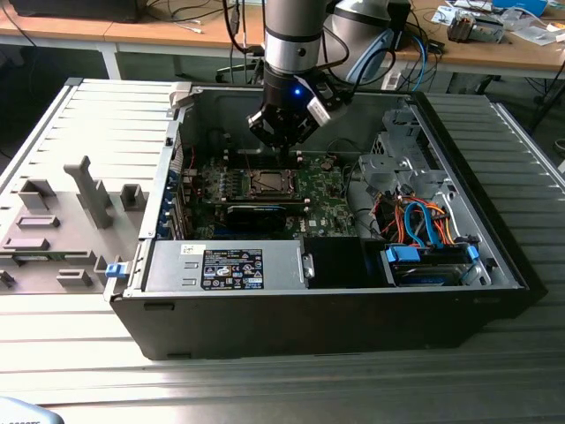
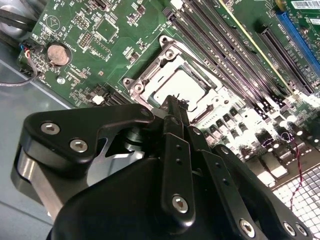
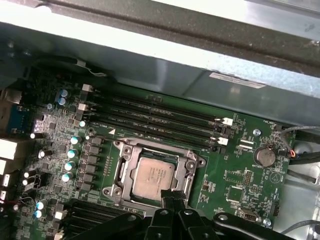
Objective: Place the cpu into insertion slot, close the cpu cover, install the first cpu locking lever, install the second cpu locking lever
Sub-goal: 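Install the first cpu locking lever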
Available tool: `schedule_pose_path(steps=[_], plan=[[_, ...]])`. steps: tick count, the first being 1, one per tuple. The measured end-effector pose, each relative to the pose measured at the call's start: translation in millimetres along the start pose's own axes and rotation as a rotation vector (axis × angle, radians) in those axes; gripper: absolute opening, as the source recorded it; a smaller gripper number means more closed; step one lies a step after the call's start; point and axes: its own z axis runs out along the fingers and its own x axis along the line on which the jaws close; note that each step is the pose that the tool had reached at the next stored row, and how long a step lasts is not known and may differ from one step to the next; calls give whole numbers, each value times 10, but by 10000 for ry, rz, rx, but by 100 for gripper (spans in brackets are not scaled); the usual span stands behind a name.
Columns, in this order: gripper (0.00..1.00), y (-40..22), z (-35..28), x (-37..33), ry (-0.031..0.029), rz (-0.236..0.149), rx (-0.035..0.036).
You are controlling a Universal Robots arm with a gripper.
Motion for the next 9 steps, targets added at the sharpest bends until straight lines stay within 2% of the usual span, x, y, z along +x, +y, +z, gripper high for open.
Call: schedule_pose_path(steps=[9], plan=[[11, 0, 0, 0, -2, -269, 0]])
